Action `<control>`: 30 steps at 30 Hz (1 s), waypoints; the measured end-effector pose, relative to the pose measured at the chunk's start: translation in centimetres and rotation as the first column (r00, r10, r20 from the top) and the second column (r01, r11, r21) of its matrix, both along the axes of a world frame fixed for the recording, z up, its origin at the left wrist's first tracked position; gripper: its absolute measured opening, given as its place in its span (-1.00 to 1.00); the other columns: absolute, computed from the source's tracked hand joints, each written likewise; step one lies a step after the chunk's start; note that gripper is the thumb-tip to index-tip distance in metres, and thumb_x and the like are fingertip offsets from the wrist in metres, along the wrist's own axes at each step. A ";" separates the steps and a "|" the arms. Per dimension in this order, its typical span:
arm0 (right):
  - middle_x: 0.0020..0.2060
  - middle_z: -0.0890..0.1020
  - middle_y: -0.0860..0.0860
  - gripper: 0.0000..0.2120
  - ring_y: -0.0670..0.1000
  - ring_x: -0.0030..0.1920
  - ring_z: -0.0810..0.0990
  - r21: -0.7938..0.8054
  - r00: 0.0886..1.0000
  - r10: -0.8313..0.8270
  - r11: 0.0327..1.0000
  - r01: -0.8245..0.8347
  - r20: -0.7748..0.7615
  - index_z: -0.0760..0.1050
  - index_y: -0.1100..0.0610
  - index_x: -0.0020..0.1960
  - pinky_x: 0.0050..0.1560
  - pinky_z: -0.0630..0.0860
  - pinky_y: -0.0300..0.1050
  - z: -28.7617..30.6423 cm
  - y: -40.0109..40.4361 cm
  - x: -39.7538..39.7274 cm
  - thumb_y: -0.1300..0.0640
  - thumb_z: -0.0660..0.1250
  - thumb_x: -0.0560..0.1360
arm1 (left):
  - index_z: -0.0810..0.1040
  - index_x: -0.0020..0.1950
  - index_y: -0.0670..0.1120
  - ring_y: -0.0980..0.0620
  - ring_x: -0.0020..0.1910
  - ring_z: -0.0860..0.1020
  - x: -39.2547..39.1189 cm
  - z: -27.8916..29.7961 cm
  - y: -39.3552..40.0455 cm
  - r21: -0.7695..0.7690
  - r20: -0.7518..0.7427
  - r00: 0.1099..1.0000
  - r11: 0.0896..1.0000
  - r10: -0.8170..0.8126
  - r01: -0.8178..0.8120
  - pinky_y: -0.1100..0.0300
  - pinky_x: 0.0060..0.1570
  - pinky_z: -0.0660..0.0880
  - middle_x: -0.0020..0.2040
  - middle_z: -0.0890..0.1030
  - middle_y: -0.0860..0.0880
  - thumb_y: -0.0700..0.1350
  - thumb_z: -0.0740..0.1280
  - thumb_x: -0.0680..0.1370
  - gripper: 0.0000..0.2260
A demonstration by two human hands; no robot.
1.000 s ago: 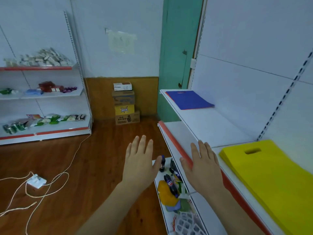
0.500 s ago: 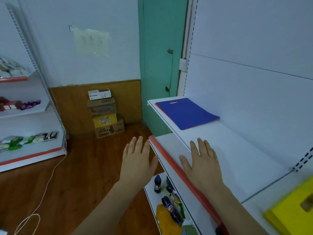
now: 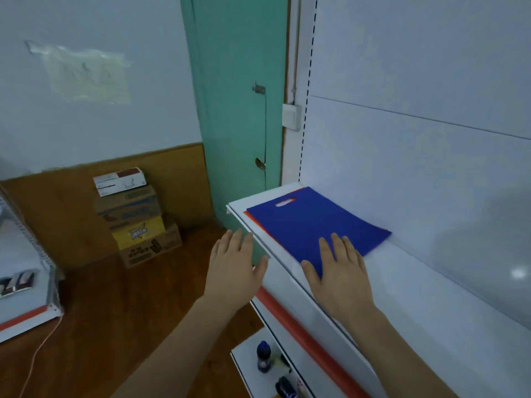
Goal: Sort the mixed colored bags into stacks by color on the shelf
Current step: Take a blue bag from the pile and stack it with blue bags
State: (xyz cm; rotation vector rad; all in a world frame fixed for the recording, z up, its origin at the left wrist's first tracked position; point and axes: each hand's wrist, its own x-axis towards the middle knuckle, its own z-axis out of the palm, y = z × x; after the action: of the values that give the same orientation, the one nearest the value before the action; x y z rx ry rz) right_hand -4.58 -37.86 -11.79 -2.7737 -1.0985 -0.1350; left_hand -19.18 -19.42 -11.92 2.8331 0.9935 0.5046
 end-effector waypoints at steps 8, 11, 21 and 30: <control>0.70 0.07 0.10 -0.19 0.16 0.70 -0.05 0.000 0.956 -0.294 0.956 0.294 -0.011 0.07 0.04 0.72 0.66 0.08 0.19 -1.5 6.2 2.5 -0.42 -0.16 0.63 | 0.17 0.69 -0.01 -0.11 0.67 0.08 8.5 -1.0 10.1 -0.023 -0.069 0.957 0.959 -0.282 0.281 -0.08 0.65 0.06 0.68 0.20 -0.06 0.35 -0.02 0.68 -0.33; 0.70 0.08 0.10 -0.20 0.16 0.70 -0.03 0.007 0.921 -0.389 0.921 0.389 -0.015 0.08 0.04 0.71 0.66 0.09 0.19 -1.5 7.8 2.0 -0.41 -0.14 0.64 | 0.18 0.68 -0.05 -0.13 0.66 0.10 10.7 -0.8 12.9 -0.028 -0.095 0.920 0.925 -0.380 0.379 -0.11 0.64 0.10 0.67 0.22 -0.09 0.32 0.00 0.68 -0.33; 0.71 0.01 -0.02 -0.18 0.14 0.70 -0.08 -0.135 0.803 -0.587 0.808 0.573 -0.104 0.02 -0.05 0.72 0.66 0.01 0.21 -3.3 7.6 1.3 -0.48 -0.21 0.60 | 0.01 0.70 -0.18 -0.21 0.68 -0.04 16.1 -2.7 13.6 -0.107 -0.269 0.805 0.847 -0.529 0.521 -0.18 0.64 -0.02 0.71 0.03 -0.19 0.52 -0.12 0.57 -0.05; 0.68 0.13 -0.06 -0.23 0.11 0.68 0.04 -0.097 0.786 -0.611 0.791 0.604 -0.088 0.18 -0.11 0.66 0.64 0.08 0.21 -2.8 7.6 1.7 -0.49 -0.10 0.59 | 0.30 0.62 -0.03 -0.15 0.64 0.14 16.0 -3.7 11.5 0.001 -0.207 0.771 0.788 -0.603 0.616 -0.14 0.64 0.03 0.64 0.29 -0.08 0.25 -0.05 0.71 -0.41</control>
State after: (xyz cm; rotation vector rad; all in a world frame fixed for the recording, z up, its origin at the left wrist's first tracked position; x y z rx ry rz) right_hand -2.92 -30.24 -14.56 -3.0380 -0.1386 -0.0082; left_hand -3.14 -7.96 -15.59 3.0655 0.0134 0.1842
